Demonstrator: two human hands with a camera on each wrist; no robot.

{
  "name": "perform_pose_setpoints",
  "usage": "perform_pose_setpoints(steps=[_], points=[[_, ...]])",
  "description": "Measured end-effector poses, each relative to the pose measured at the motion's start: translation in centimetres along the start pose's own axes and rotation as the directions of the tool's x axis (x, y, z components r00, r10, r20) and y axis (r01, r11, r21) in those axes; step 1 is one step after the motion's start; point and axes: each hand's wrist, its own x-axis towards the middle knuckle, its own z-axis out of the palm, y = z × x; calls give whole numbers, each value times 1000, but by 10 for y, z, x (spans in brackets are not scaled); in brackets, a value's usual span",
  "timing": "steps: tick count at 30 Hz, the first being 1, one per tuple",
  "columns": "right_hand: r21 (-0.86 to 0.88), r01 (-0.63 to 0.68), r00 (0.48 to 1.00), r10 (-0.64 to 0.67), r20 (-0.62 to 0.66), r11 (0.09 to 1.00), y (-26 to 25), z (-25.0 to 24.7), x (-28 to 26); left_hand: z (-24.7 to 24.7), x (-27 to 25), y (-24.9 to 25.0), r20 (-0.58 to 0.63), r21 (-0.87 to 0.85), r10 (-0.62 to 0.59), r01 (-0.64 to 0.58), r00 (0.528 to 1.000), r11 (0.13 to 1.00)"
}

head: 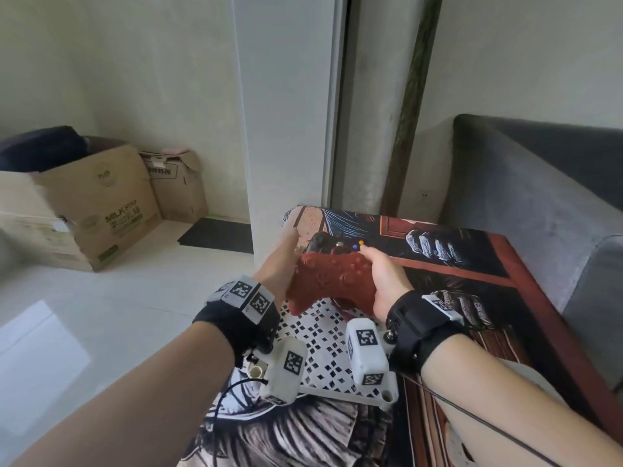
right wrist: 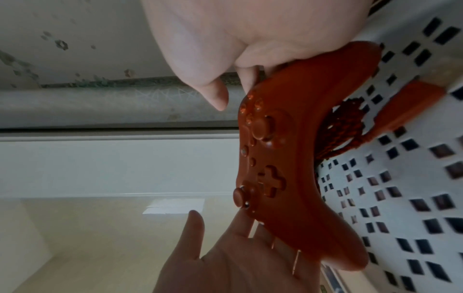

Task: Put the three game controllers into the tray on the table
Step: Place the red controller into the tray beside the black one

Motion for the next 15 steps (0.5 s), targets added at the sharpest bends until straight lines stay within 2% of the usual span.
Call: perform_pose_setpoints(steps=[4,8,10,15], points=[[-25,-5,999,4,-53,1000,24,-7,19,-1,51,-33,-96,31,57,-54,994,998],[-62,33,995,-38,-92,998,26,-5,7,11,27,-22,-123,-14,166,-169,978,986],[-96,53,992,-64,-111,994,24,-3,-1,13,29,-23,-112,32,176,-173,978,984],[-121,68,993,-79,-90,990,28,-1,4,15,21,-17,-152,108,86,-70,985,992]])
